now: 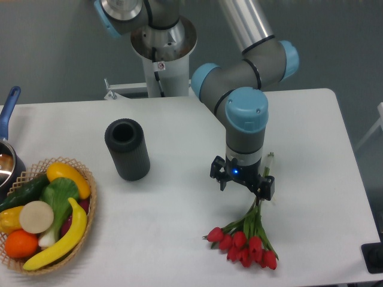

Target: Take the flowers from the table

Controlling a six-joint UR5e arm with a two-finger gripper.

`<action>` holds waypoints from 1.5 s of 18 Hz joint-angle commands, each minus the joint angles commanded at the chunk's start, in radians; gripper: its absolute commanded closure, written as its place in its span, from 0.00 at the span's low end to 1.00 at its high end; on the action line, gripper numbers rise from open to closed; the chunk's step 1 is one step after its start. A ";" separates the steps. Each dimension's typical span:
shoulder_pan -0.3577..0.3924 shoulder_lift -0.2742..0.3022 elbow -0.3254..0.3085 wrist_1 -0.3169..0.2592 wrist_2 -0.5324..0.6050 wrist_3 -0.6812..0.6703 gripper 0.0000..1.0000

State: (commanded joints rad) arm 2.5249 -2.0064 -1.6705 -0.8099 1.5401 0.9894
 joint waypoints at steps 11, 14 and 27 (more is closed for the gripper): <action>-0.014 -0.139 0.083 0.008 0.012 -0.072 0.00; -0.020 -0.155 0.094 0.012 0.014 -0.078 0.00; -0.020 -0.216 0.123 0.063 0.096 -0.064 0.32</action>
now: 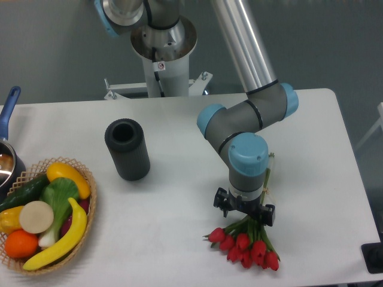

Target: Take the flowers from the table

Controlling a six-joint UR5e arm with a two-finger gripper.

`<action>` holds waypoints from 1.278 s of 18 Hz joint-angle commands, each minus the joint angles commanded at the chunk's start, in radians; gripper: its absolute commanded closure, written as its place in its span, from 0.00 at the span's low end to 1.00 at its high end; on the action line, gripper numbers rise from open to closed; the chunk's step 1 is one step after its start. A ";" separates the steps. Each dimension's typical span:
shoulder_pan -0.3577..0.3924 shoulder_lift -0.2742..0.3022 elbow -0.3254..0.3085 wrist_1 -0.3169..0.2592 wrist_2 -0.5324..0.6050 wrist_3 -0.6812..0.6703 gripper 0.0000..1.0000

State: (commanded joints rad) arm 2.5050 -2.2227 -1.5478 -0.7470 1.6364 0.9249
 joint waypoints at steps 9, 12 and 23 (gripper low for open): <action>0.011 0.060 -0.003 -0.015 -0.018 0.012 1.00; 0.018 0.072 0.011 -0.018 -0.018 0.014 1.00; 0.020 0.094 0.146 -0.182 -0.032 0.014 1.00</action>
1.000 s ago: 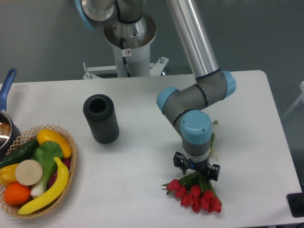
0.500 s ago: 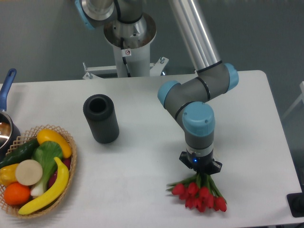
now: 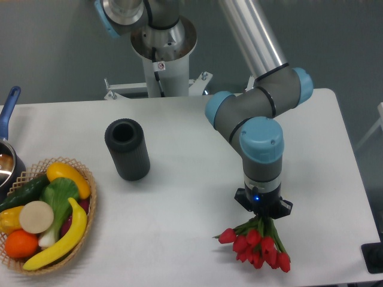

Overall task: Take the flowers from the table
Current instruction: 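Lift the tulip bunch up off the table with the gripper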

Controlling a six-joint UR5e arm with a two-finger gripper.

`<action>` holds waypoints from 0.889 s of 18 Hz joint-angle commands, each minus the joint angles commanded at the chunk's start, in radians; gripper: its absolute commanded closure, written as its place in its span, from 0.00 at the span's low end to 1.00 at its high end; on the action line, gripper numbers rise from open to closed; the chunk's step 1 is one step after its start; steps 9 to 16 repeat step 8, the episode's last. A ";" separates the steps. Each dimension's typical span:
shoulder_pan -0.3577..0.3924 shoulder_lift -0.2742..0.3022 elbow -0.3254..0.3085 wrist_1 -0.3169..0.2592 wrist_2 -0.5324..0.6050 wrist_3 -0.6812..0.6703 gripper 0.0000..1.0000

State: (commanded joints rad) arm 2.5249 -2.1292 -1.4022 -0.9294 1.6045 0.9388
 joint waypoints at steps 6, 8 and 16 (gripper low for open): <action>0.011 0.014 0.078 -0.175 -0.003 0.003 1.00; 0.011 0.014 0.080 -0.178 -0.006 0.003 1.00; 0.011 0.014 0.080 -0.178 -0.006 0.003 1.00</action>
